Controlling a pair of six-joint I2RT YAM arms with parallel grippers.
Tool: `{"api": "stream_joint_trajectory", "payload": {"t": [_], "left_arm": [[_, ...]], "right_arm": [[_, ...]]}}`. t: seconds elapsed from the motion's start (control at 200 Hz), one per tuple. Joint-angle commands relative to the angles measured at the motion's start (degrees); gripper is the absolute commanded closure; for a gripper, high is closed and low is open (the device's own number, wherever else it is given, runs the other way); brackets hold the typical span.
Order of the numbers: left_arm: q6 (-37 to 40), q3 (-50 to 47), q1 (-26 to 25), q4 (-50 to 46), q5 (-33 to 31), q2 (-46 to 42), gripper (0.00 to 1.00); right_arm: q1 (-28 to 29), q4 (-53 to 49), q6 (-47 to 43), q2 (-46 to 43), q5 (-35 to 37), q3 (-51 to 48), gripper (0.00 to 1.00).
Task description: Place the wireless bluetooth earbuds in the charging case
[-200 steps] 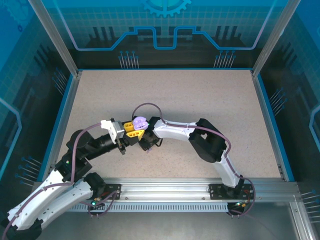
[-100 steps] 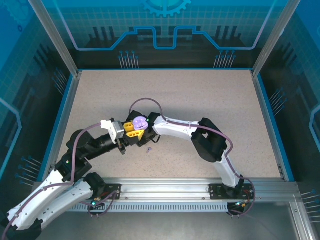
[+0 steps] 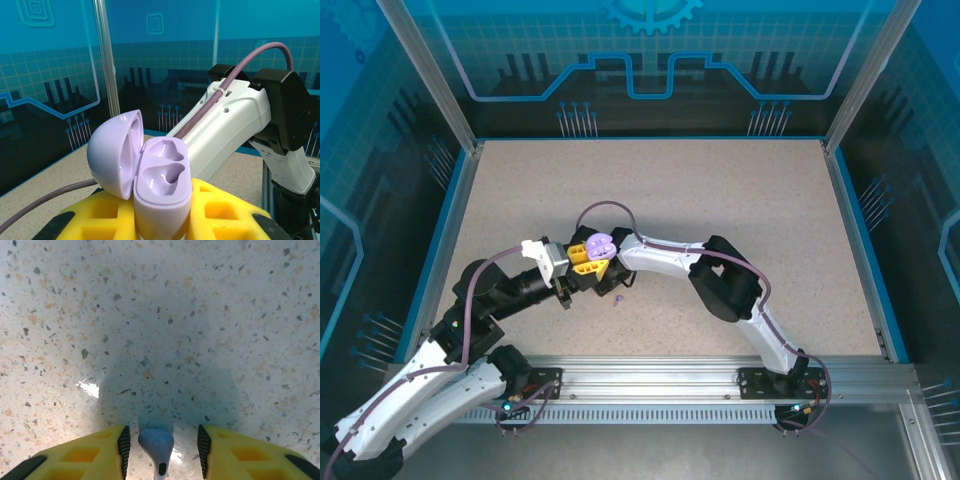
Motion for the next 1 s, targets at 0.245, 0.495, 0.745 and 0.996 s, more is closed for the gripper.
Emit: {"api": "stream_joint_trajectory", "payload": {"t": [0.245,0.495,0.745,0.996], "left_arm": [[0.47,1.55,-0.23,-0.01,-0.93,-0.42,0.92],[0.49,1.38,-0.21,-0.16,-1.22,-0.5,0.92],[0.55,1.25,-0.25,-0.25,-1.46,-0.49,0.92],[-0.17,0.11,-0.21,1.62,-1.13,-0.39,0.92]], "right_arm": [[1.1,-4.4,-1.48,3.43,1.42,1.93,0.65],[1.43,-4.57,-0.36,1.41,0.73,-1.2,0.7],[1.2,-2.87,-0.06,-1.04,0.51,-3.34,0.75],[-2.53,7.1,1.1,-11.46,-2.46,-12.93,0.76]]}}
